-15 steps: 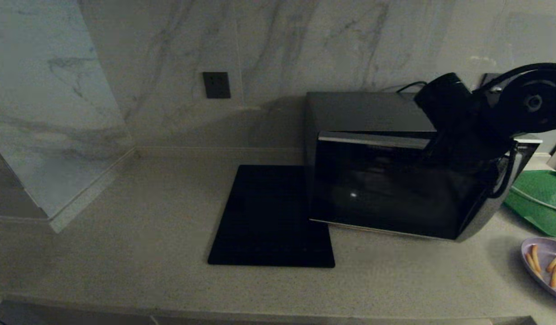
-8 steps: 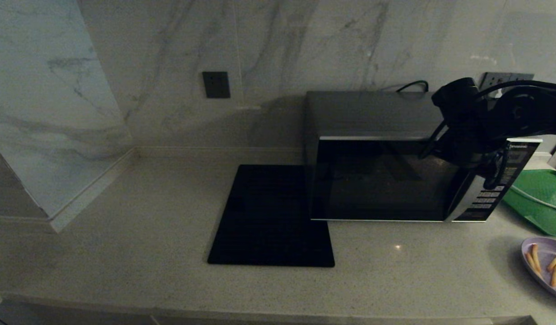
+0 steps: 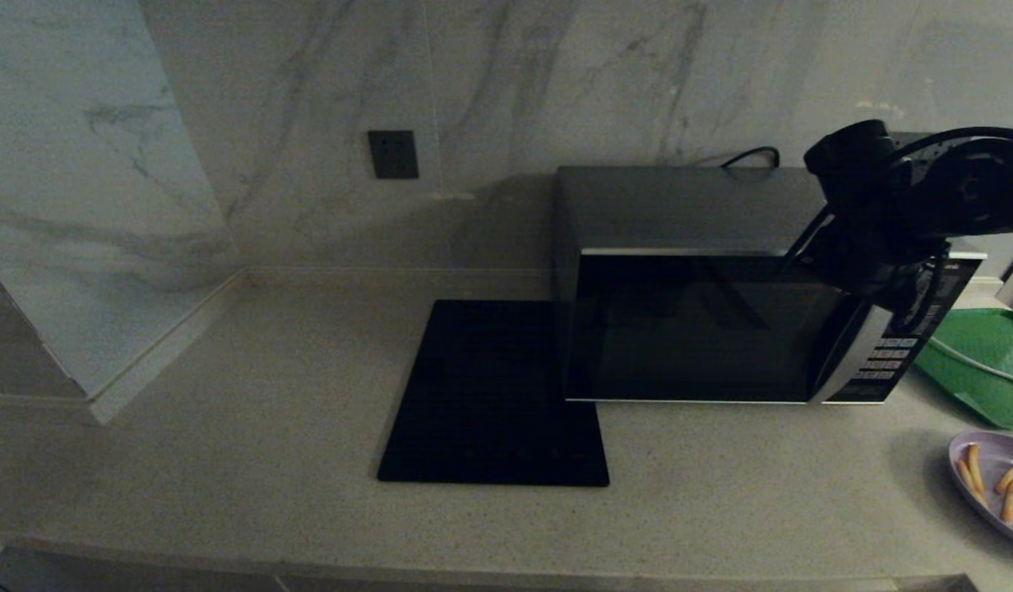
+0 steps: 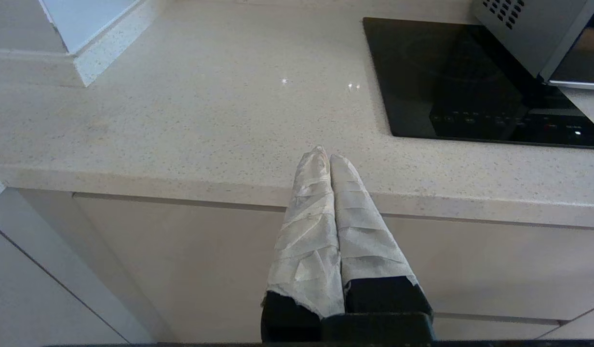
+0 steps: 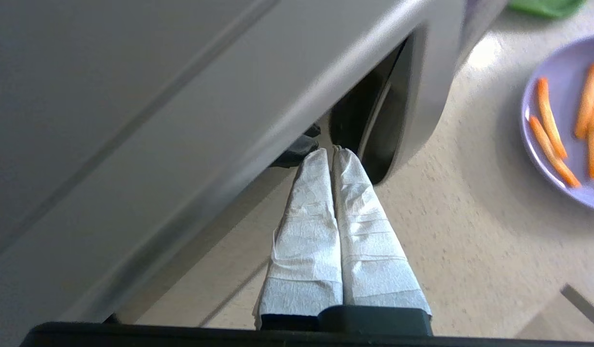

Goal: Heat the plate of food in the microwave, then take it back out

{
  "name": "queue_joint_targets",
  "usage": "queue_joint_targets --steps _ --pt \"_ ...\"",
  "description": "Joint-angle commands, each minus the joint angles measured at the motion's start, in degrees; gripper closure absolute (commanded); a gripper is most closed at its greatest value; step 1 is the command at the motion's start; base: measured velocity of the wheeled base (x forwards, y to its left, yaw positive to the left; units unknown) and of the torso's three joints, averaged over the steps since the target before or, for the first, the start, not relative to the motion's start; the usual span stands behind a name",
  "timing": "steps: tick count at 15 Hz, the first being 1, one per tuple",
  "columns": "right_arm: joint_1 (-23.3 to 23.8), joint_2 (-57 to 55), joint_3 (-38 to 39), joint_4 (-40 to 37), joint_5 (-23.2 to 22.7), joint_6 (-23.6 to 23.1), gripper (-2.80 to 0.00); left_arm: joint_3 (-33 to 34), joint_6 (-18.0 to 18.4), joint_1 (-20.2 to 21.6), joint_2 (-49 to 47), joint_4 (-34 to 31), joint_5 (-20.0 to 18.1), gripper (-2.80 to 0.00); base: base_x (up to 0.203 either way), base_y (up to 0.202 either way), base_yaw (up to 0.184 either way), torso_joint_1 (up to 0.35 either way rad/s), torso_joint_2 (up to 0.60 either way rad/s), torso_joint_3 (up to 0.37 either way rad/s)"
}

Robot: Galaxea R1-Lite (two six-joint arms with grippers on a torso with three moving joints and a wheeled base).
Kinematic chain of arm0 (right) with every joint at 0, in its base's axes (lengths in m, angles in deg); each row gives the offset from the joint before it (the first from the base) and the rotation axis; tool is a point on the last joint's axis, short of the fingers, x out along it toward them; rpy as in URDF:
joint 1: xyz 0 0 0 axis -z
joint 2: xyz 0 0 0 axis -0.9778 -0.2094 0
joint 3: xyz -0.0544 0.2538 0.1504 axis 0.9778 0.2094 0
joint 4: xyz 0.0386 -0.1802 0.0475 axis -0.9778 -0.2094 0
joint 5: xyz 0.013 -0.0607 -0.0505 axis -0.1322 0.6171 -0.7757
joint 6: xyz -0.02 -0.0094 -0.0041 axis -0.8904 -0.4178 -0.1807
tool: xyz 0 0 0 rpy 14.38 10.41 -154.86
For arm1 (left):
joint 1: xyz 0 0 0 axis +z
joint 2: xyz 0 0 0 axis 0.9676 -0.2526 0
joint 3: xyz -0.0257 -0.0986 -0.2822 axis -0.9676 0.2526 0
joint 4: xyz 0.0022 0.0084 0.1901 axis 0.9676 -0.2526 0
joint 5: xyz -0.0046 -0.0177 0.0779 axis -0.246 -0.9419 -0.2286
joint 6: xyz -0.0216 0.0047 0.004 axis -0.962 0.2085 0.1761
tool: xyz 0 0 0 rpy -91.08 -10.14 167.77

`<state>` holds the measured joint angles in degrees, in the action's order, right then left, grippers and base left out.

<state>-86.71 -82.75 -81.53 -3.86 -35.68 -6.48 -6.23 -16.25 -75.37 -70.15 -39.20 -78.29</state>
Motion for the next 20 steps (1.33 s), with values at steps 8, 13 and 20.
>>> queue_joint_targets --steps 8,13,20 --pt "5.04 29.47 18.76 -0.80 -10.03 -8.99 0.00 0.01 -0.05 0.00 0.00 0.00 0.03 0.00 0.000 0.000 0.000 0.000 0.00 0.000" --pt "24.30 30.86 25.50 0.48 -24.01 -11.65 0.00 0.01 -0.05 0.00 0.00 0.00 0.03 0.00 0.000 0.000 0.000 0.000 0.00 0.000" --pt "30.26 15.09 41.40 20.05 -30.61 -14.46 0.00 0.01 -0.05 0.00 0.00 0.00 0.03 0.00 0.000 0.000 0.000 0.000 0.00 0.000"
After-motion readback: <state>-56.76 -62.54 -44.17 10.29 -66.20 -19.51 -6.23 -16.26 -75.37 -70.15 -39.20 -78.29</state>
